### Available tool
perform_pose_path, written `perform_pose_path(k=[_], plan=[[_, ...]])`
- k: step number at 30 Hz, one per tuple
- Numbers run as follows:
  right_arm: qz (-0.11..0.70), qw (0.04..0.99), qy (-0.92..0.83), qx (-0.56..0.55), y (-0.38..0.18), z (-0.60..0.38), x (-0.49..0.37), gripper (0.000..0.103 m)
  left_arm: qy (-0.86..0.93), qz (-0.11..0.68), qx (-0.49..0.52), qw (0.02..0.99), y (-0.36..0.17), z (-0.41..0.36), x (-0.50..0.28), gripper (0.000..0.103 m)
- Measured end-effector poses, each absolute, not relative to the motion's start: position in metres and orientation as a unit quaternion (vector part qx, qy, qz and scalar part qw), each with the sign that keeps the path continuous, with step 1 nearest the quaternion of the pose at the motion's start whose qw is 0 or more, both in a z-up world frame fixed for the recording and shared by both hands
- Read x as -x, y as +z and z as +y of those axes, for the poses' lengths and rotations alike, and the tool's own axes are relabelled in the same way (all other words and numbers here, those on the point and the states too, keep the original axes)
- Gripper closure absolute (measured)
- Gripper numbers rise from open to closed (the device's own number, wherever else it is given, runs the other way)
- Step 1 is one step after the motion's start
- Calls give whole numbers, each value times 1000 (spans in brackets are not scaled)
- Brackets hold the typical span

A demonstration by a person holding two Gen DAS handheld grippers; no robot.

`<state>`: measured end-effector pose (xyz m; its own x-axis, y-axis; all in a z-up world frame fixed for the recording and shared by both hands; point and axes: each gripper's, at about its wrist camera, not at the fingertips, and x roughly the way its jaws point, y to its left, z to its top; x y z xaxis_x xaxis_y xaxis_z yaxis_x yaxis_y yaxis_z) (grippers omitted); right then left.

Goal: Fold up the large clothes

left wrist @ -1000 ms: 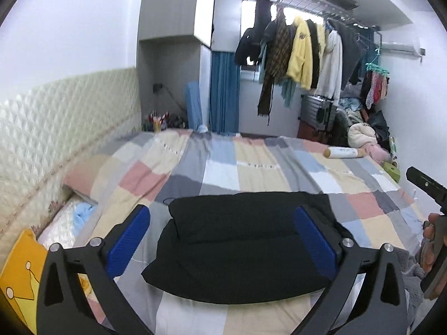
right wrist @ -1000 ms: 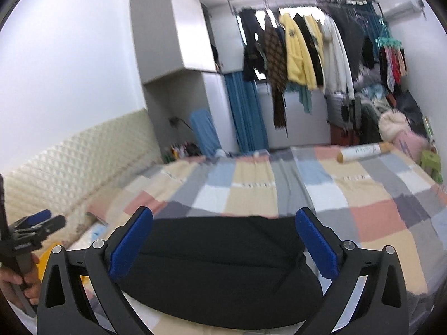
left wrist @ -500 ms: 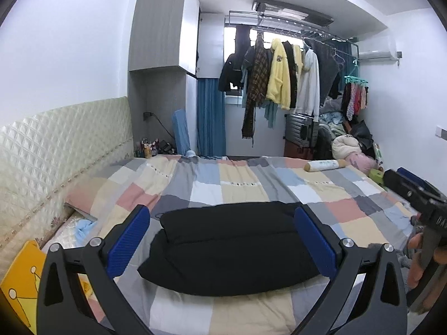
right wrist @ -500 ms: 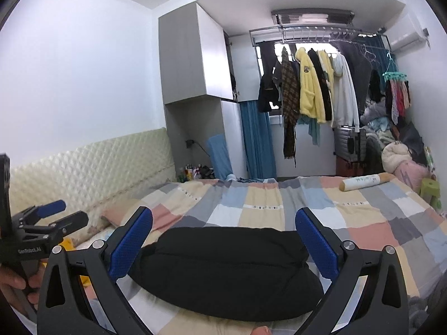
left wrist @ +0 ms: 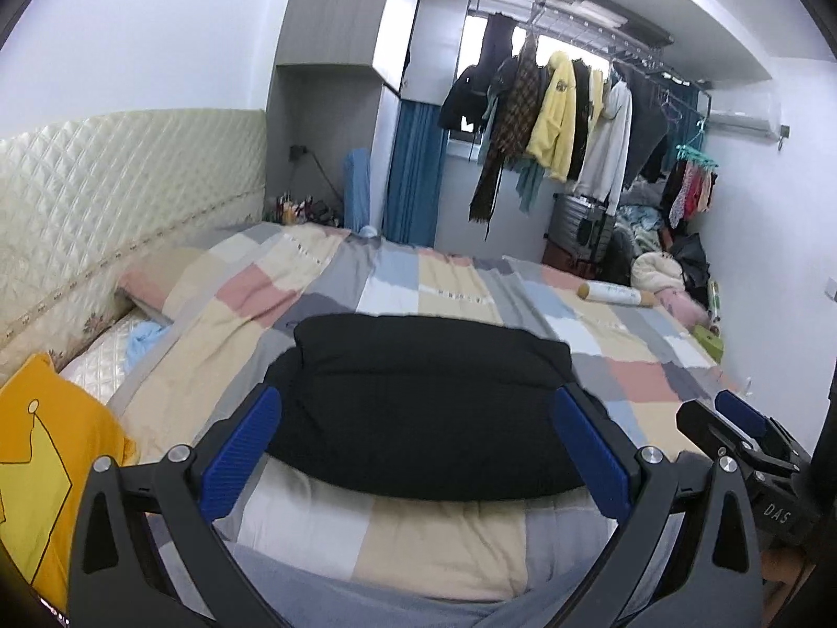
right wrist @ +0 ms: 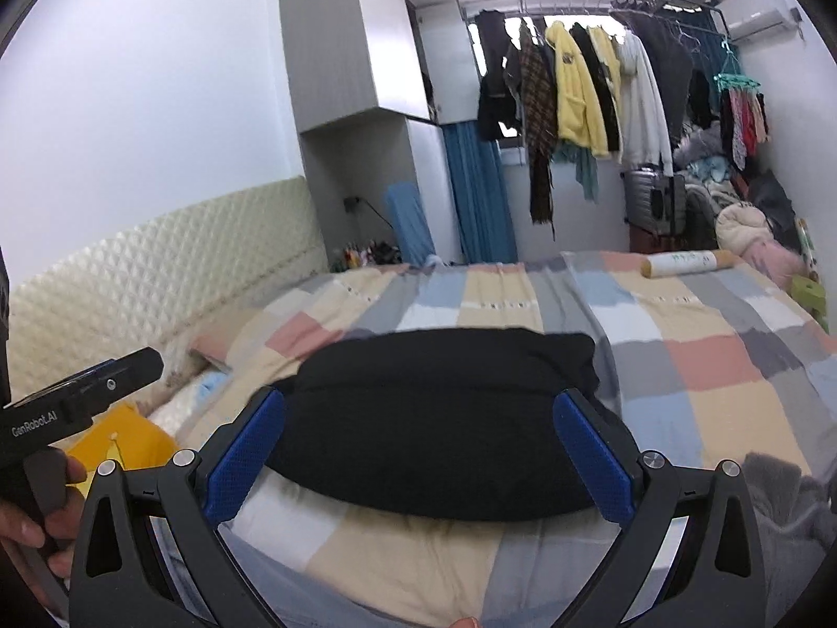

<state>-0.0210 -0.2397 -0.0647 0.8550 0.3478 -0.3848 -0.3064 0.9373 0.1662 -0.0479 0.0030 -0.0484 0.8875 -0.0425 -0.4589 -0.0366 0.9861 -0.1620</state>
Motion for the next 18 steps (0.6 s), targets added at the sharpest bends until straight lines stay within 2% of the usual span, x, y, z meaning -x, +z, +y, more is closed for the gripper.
perform_pose_path(k=[6, 18], plan=[[226, 961, 150, -52, -80, -246, 22, 0, -2, 268, 82, 960, -71, -4, 48, 0], [248, 958, 137, -39, -97, -245, 28, 0, 3, 284, 68, 956, -80, -11, 51, 0]])
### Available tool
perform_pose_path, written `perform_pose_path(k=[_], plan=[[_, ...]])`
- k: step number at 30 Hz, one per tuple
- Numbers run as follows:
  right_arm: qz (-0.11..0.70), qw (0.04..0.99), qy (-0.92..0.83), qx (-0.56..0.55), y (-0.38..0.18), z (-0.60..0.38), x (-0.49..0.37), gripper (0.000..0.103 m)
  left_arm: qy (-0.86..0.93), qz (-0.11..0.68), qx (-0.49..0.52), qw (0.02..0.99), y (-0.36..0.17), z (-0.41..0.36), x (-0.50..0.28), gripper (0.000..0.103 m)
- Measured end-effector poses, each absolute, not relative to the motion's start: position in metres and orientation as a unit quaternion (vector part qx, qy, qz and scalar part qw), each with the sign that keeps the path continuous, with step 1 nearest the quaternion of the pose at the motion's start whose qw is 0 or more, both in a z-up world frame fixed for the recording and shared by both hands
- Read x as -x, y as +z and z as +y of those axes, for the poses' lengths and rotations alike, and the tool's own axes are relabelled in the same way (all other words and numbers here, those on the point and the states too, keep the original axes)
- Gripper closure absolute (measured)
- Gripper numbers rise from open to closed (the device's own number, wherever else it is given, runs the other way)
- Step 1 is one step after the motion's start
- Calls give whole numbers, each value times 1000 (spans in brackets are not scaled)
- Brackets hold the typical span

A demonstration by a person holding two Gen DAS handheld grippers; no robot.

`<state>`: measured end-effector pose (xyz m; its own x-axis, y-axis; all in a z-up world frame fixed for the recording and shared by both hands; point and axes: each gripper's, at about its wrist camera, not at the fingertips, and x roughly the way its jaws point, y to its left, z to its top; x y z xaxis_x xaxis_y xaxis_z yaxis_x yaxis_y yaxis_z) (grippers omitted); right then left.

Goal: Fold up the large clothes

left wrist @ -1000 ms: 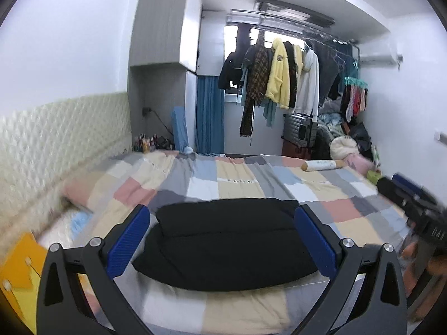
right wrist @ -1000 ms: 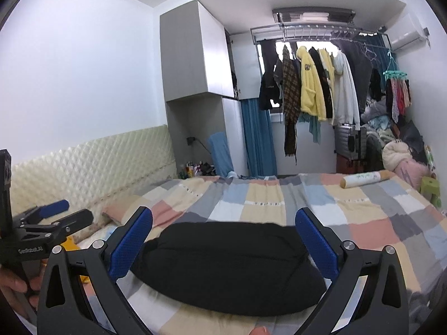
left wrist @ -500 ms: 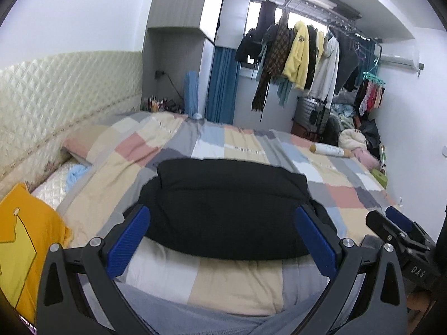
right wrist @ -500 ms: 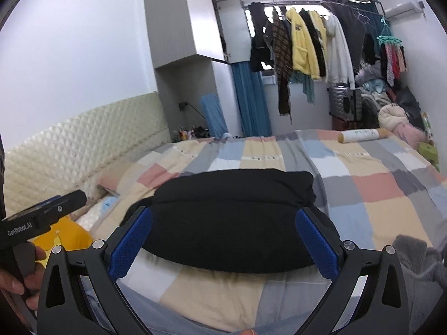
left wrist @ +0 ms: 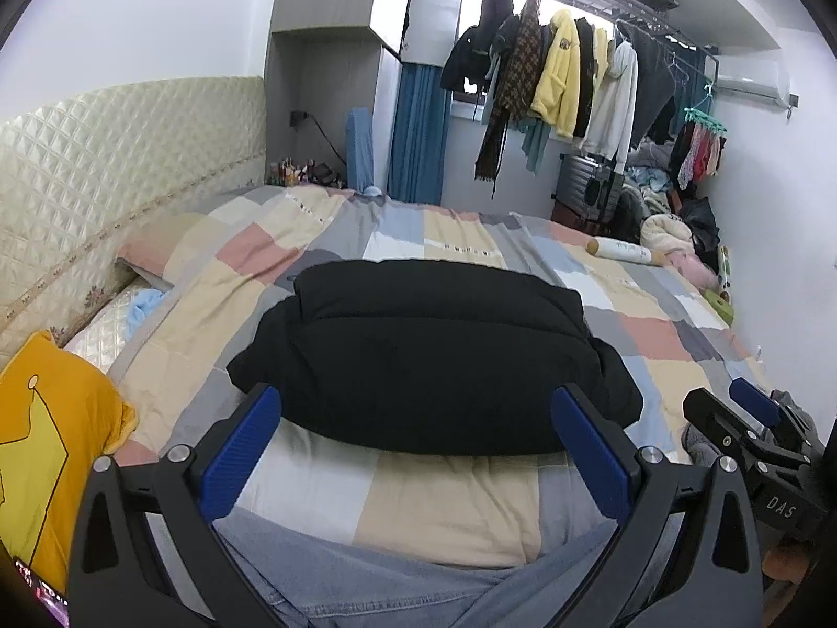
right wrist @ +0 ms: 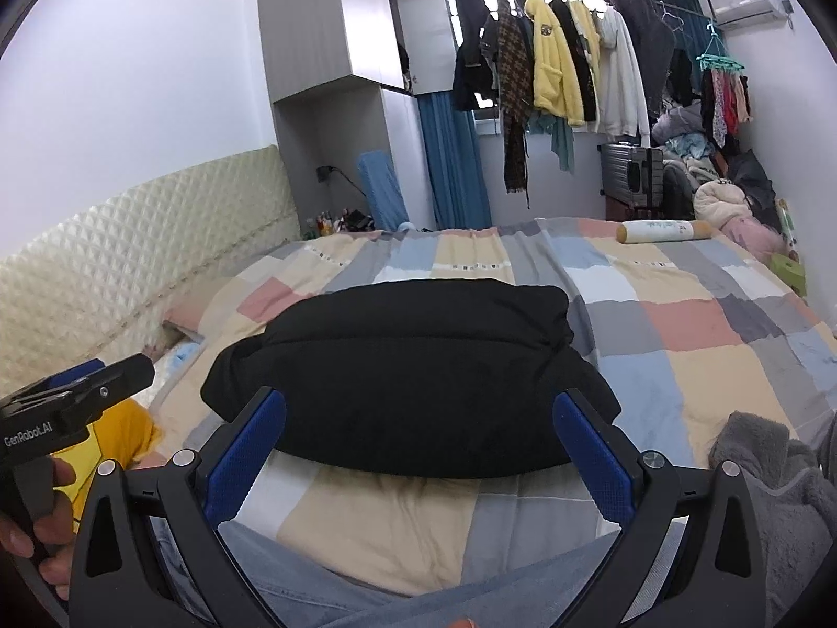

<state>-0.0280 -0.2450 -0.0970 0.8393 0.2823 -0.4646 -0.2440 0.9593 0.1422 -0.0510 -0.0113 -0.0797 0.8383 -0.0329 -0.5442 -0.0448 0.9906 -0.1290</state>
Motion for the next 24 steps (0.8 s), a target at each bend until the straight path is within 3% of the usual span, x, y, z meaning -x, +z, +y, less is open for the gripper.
perform_pose_path(k=[24], plan=[[250, 959, 128, -45, -94, -248, 28, 0, 18, 296, 73, 952, -81, -3, 52, 0]])
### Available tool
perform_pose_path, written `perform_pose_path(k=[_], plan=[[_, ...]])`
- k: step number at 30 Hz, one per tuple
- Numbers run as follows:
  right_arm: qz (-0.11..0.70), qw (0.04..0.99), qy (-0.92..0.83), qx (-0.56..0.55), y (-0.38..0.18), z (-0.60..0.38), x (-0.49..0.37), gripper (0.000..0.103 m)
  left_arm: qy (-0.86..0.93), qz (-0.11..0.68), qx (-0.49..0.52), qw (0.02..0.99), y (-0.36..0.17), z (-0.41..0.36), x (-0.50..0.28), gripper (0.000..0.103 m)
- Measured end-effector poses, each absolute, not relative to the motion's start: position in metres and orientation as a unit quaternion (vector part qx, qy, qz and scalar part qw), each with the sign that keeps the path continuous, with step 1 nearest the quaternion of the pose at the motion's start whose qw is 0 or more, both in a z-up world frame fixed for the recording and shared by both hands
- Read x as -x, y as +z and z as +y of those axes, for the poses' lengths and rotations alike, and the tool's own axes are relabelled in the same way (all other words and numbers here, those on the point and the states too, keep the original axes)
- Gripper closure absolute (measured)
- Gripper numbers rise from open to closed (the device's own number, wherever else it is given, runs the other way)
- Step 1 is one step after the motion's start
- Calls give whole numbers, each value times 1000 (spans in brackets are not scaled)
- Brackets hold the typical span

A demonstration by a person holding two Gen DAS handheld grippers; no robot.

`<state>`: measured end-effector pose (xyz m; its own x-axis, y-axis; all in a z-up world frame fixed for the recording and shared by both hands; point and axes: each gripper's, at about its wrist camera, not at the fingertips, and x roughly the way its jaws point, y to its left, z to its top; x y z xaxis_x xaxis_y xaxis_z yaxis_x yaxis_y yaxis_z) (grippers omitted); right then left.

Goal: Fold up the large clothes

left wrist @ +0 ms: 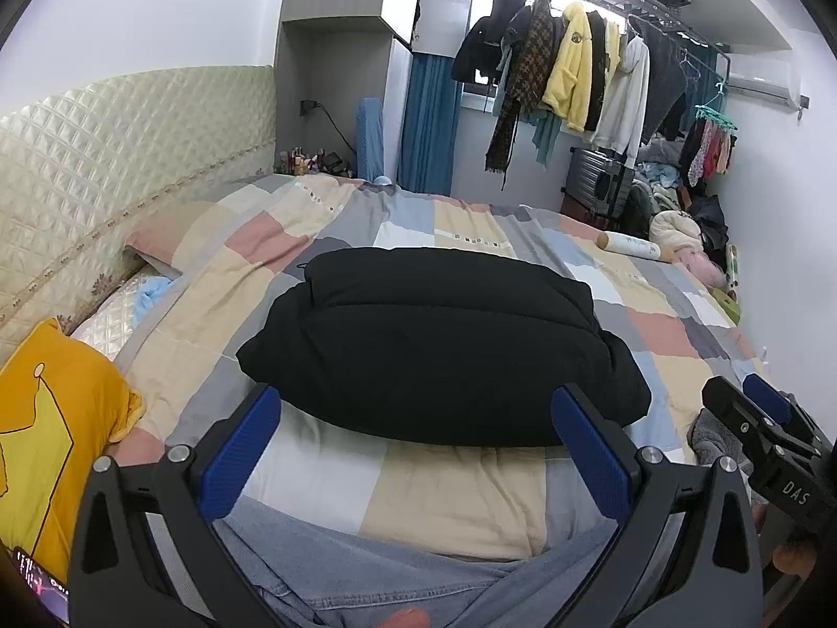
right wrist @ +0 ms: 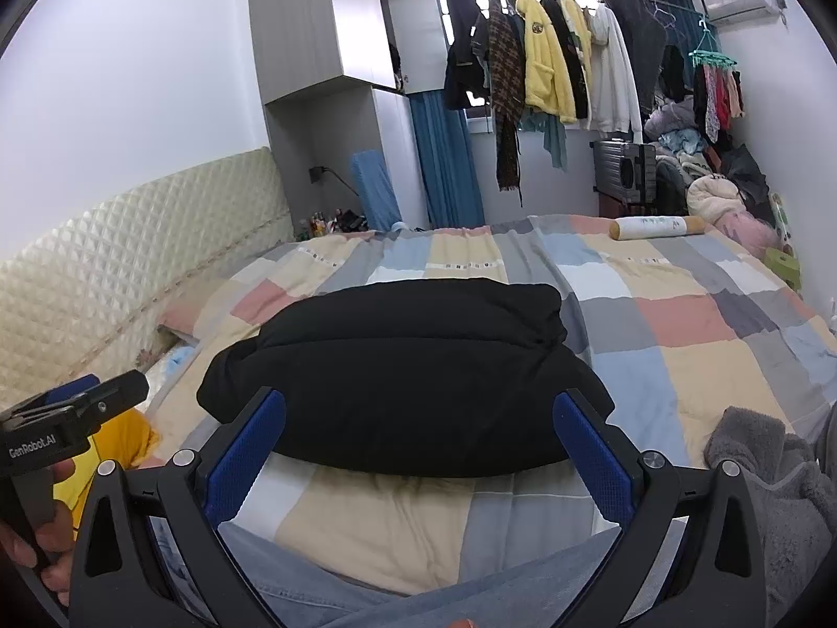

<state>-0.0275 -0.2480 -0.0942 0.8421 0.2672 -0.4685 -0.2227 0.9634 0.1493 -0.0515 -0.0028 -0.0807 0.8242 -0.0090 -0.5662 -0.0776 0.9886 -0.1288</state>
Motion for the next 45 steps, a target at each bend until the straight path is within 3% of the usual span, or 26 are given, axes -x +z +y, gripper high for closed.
perform_pose_path(k=[45], plan=[[261, 958, 108, -47, -103, -252, 25, 0, 17, 304, 78, 949, -90, -5, 49, 0]])
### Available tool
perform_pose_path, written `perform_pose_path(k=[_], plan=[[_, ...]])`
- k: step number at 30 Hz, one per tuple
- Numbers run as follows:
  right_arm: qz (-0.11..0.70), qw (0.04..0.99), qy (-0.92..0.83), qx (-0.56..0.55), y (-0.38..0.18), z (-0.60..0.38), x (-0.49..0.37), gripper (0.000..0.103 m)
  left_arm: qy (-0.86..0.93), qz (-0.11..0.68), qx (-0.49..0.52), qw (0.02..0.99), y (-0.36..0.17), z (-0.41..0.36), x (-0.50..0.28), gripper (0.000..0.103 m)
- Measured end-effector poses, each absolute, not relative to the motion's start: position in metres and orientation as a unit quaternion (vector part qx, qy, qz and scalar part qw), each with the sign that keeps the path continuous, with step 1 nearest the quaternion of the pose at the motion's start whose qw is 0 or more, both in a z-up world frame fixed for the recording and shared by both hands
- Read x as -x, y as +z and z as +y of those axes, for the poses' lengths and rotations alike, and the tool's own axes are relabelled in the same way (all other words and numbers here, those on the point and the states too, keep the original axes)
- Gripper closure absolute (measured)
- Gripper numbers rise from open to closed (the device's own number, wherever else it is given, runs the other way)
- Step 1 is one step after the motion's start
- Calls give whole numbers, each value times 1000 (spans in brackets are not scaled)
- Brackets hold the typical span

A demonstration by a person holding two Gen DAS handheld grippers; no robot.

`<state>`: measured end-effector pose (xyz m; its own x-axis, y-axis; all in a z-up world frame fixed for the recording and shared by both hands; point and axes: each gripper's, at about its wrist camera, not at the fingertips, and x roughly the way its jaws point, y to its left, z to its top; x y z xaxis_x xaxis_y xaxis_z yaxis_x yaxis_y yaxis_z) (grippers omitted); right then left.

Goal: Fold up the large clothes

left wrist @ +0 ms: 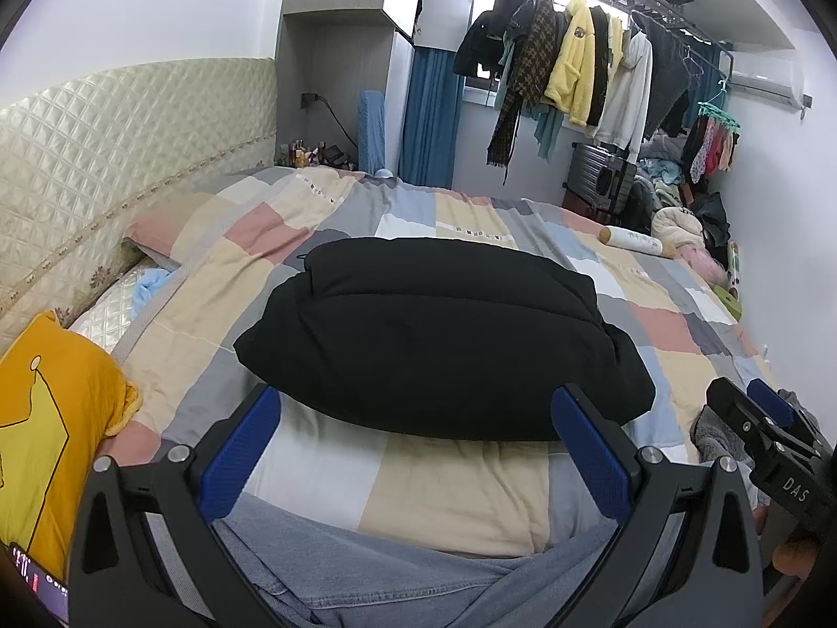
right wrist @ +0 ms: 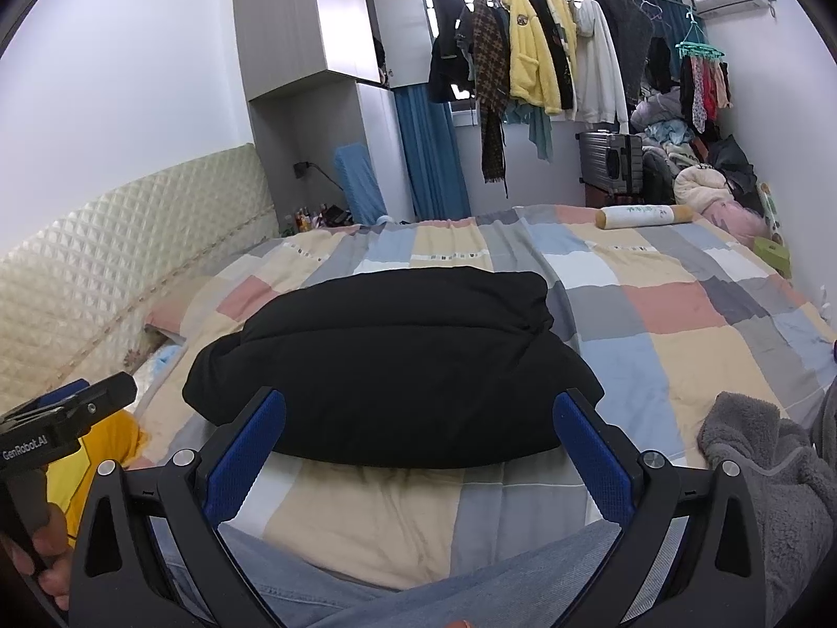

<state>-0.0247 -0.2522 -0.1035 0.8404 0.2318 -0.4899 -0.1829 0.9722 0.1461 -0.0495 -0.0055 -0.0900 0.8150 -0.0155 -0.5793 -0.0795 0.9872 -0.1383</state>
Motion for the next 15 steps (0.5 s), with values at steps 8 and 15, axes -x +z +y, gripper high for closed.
perform_pose_path(k=[8, 15], plan=[[260, 958, 107, -48, -103, -251, 25, 0, 23, 304, 78, 949, -90, -3, 50, 0], [263, 958, 107, -49, -103, -251, 25, 0, 25, 307, 80, 948, -92, -2, 48, 0]])
